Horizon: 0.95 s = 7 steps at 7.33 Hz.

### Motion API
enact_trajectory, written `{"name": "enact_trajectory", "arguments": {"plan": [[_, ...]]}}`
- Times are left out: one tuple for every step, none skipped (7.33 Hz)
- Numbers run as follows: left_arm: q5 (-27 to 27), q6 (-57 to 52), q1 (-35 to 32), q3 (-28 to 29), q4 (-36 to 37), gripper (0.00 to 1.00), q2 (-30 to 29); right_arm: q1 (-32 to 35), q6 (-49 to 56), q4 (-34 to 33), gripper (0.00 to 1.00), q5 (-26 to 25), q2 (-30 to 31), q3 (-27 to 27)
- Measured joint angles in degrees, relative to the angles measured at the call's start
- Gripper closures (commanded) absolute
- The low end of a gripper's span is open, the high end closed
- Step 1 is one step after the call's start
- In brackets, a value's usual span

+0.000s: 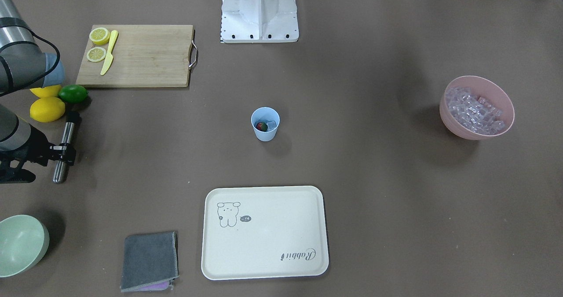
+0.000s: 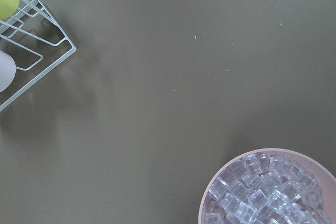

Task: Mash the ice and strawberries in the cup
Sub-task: 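Grasp the steel muddler by its top end with the right gripper, then lift the muddler and carry it upright over the light-blue cup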

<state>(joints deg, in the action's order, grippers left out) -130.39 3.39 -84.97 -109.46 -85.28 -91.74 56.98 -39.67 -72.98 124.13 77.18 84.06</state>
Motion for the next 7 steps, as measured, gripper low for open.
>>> {"name": "enact_trajectory", "arguments": {"plan": [[0.03, 0.02, -0.05, -0.28, 0.02, 0.02, -0.01, 0.07, -0.06, 0.03, 1.0, 0.41, -0.36, -0.74], [0.06, 0.03, -0.09, -0.55, 0.03, 0.02, -0.01, 0.2, -0.05, 0.03, 1.0, 1.21, -0.48, -1.15], [0.1, 0.03, -0.09, -0.78, 0.03, 0.02, -0.04, 0.39, -0.01, 0.05, 1.0, 2.24, -0.55, -1.54], [0.1, 0.03, -0.1, -0.99, 0.03, 0.02, -0.06, 0.68, 0.0, 0.03, 1.0, 3.19, -0.66, -1.8], [0.05, 0.04, -0.1, -1.23, 0.03, 0.02, -0.04, 1.95, -0.03, 0.1, 1.0, 5.2, -1.26, -1.36], [0.0, 0.03, -0.1, -1.38, 0.03, 0.02, -0.03, 3.58, -0.07, -0.11, 1.0, 7.75, -2.32, 1.34], [-0.05, 0.03, -0.1, -1.38, 0.03, 0.02, -0.03, 4.09, -0.11, -0.42, 1.0, 8.51, -3.6, 5.99]]}}
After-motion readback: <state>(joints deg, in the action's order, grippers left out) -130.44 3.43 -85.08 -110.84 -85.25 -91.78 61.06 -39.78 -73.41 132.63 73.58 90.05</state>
